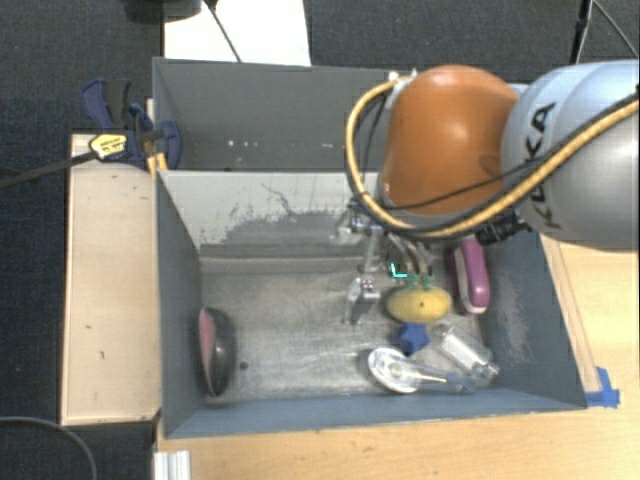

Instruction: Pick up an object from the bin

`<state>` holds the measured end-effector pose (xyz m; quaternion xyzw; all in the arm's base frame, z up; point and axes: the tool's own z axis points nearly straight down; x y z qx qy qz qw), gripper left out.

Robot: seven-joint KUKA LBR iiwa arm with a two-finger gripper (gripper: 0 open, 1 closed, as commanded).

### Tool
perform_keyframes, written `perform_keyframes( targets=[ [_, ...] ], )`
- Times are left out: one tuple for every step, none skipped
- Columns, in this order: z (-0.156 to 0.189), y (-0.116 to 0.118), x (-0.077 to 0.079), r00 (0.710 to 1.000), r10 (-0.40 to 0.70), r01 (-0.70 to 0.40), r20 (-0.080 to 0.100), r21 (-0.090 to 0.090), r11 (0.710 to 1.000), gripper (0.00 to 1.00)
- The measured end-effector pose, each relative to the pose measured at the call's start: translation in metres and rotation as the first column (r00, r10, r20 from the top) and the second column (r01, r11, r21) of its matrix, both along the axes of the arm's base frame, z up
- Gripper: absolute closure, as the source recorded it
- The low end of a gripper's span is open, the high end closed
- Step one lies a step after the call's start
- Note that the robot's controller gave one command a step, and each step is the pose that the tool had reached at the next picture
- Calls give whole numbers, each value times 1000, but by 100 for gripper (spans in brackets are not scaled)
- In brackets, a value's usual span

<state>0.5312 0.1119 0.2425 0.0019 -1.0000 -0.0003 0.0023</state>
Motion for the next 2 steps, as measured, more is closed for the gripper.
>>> perform_keyframes(
  targets=[
    [-65,-83,5,1000,-7,7,1,-4,1000,0],
    [-123,-126,-6,939,343,-343,2,-1,939,0]
  ],
)
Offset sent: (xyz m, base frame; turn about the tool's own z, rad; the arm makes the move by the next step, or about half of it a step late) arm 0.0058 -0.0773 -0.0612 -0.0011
